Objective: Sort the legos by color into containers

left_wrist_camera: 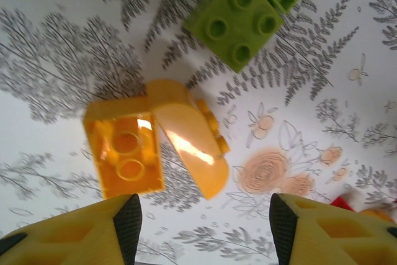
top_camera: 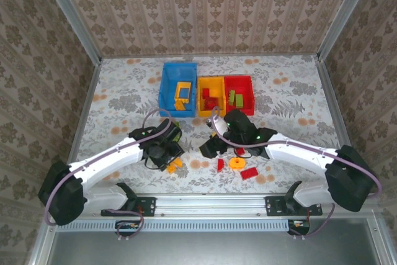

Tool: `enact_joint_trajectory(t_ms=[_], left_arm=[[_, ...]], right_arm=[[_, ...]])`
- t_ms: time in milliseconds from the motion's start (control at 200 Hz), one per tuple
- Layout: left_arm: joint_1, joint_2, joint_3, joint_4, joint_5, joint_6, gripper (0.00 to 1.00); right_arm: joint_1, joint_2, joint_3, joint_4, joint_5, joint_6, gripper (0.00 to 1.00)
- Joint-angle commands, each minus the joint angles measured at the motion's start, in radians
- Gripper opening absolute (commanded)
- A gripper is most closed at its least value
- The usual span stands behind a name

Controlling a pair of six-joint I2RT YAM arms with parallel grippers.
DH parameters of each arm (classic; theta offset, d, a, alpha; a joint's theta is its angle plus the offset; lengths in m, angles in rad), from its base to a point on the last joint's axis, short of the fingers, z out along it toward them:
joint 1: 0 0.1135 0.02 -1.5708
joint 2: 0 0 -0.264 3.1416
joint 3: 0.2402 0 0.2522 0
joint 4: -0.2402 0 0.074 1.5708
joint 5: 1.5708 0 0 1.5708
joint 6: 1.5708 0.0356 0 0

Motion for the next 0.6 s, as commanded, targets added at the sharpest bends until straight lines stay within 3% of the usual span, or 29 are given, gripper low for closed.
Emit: enact_joint_trajectory(t_ms=[0, 125, 335, 595], left_arm=[[-0.013, 0.03, 0.022, 0.028, -0.023, -0.191, 0.58], [-0.01, 0.103, 0.003, 0.106, 0.005, -0.241, 0.57], [-0.015, 0.217, 0.064, 0.101, 0.028, -0.237, 0.55], [-0.007, 0.265, 0.064, 0.091, 0.046, -0.229, 0.42]], right_arm=[[0.005, -0.047, -0.028, 0.066, -0.083, -0.05, 0.81], [0.012, -0.088, -0.071, 0.105, -0.123, -0.069, 0.83], [0.016, -0.124, -0.105, 0.119, -0.11, -0.062, 0.85], [0.015, -0.116, -0.111, 0.145, -0.076, -0.045, 0.85]])
